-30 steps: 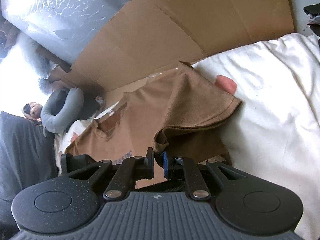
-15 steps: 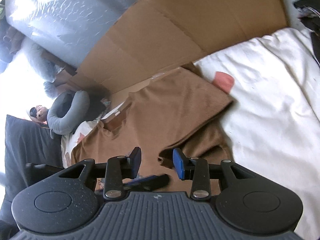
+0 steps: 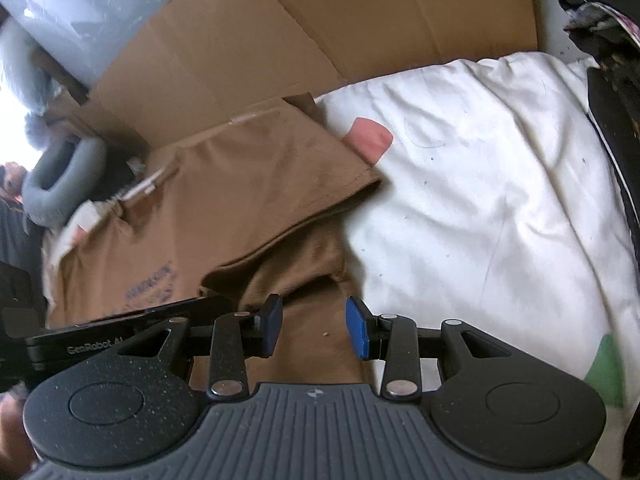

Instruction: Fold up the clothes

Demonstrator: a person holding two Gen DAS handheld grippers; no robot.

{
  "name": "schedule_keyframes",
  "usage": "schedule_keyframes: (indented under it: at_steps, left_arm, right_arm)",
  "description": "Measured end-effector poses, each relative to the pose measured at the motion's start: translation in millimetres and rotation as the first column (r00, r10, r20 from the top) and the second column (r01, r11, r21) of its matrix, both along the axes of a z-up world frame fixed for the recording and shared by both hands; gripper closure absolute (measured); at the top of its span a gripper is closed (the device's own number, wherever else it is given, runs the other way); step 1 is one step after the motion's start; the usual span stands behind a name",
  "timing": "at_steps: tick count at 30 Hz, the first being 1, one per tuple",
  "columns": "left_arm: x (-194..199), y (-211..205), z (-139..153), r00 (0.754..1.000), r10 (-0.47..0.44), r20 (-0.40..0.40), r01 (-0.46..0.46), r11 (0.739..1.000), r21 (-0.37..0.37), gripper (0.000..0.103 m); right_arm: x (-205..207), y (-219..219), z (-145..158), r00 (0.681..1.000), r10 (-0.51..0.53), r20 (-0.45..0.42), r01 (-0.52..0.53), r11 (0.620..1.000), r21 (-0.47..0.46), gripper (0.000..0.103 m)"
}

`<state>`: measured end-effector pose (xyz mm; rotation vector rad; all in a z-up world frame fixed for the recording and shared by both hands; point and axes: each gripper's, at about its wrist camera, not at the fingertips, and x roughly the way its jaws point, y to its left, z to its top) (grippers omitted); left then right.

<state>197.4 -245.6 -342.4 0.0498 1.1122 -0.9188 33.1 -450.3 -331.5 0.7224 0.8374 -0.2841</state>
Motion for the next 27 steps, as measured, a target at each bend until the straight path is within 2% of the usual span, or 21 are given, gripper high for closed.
schedule_keyframes:
  at_steps: [1, 3, 4, 8, 10, 12, 14, 15, 19, 22, 27]
  left_arm:
    - [0, -1, 0, 1.000, -0.004, -0.002, 0.004, 1.000, 0.001, 0.044]
    - [1, -4, 0, 1.000, -0.016, -0.006, 0.016, 1.000, -0.008, 0.057]
    - [2, -5, 1, 1.000, -0.023, -0.007, 0.023, 1.000, -0.013, 0.060]
    - [5, -7, 4, 0.999, -0.033, -0.002, 0.033, 0.999, -0.020, 0.062]
    - [6, -7, 5, 1.000, -0.031, -0.005, 0.031, 0.999, -0.017, 0.069]
    - [6, -7, 3, 0.999, -0.033, -0.015, 0.033, 0.999, -0.006, 0.086]
    - [5, -6, 2, 0.999, -0.035, -0.027, 0.035, 0.999, 0.002, 0.088]
    - [5, -5, 1, 0.999, -0.035, -0.036, 0.035, 0.999, 0.002, 0.092]
    - [2, -1, 2, 0.999, -0.027, -0.029, 0.028, 0.999, 0.026, 0.097]
    - [3, 7, 5, 0.998, 0.005, -0.056, -0.005, 1.000, 0.002, 0.097]
    - [-1, 9, 4, 0.996, -0.007, -0.086, 0.007, 1.000, 0.002, 0.098]
  right_arm:
    - [2, -1, -2, 1.000, 0.004, -0.011, -0.004, 1.000, -0.012, 0.065]
    - [7, 0, -6, 0.999, 0.011, -0.031, -0.012, 0.999, -0.047, 0.065]
    - [9, 1, -8, 0.999, 0.020, -0.040, -0.023, 0.998, -0.066, 0.065]
    - [20, 4, -15, 0.996, 0.046, -0.076, -0.056, 0.989, -0.136, 0.064]
    - [24, 5, -17, 0.995, 0.061, -0.082, -0.074, 0.983, -0.166, 0.064]
    - [27, 8, -18, 0.992, 0.080, -0.099, -0.099, 0.973, -0.207, 0.072]
    - [29, 12, -18, 0.986, 0.101, -0.133, -0.133, 0.957, -0.257, 0.081]
    - [29, 12, -17, 0.984, 0.104, -0.142, -0.140, 0.954, -0.267, 0.082]
    - [27, 4, -18, 0.988, 0.076, -0.131, -0.106, 0.966, -0.234, 0.086]
    - [23, 0, -20, 0.992, 0.056, -0.115, -0.079, 0.975, -0.209, 0.087]
    - [18, -8, -24, 0.996, 0.026, -0.089, -0.040, 0.986, -0.159, 0.089]
